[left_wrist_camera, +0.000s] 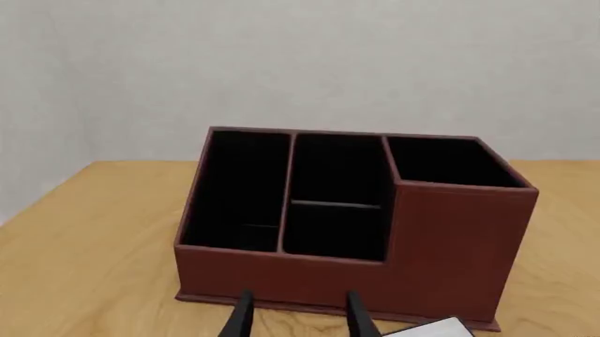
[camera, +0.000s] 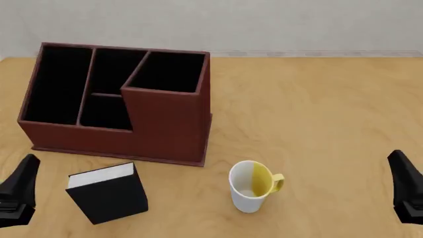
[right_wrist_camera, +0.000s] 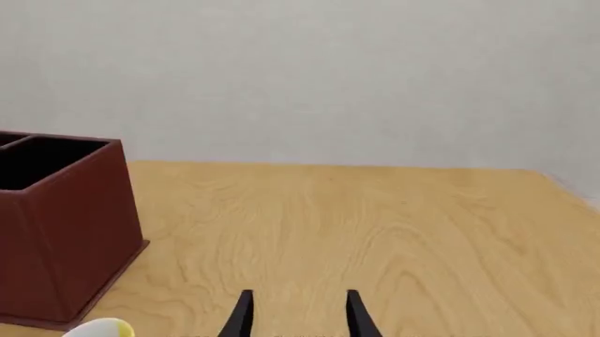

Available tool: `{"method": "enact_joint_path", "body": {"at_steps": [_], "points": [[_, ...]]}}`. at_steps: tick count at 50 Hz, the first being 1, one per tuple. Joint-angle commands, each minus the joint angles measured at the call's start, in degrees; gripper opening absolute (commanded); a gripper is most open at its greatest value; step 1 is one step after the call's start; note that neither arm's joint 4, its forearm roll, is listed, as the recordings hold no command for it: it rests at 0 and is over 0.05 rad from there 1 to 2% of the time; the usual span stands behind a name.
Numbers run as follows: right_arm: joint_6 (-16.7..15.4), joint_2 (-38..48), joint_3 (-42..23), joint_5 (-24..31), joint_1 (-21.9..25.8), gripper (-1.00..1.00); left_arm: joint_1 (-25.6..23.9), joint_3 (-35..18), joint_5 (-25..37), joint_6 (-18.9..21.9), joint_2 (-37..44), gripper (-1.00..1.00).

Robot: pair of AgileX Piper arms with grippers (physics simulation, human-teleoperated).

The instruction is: Pick up the book and place it in the right compartment of the caddy.

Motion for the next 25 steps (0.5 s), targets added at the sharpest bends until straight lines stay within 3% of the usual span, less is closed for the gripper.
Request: {"method": "enact_joint_path", "body": {"at_steps": [1,10,14,17,20,25], "points": [[1.5,0.3,3.0,-3.2,-0.2,1.00,-0.1,-0.5,0.4,0.4,0.1,1.00],[0.9,0.9,3.0,-3.7,1.8,1.00,0.2,-0.1,0.5,1.2,0.1,1.00],[0.7,0.3,2.2,-2.6,5.5,1.00,0.0,-0.3,0.5,1.2,0.1,1.00],[-1.4,0.7,-0.1,-0.2,9.3,1.00,-0.2,-0.3,0.5,1.6,0.0,1.00],[-0.2,0.4,-0.9,1.4,10.7,1.00,-0.3,-0.1,0.2,2.2,0.0,1.00],[-1.6,0.0,-4.4,4.6,15.2,1.00,0.0,0.1,0.3,2.5,0.0,1.00]]}}
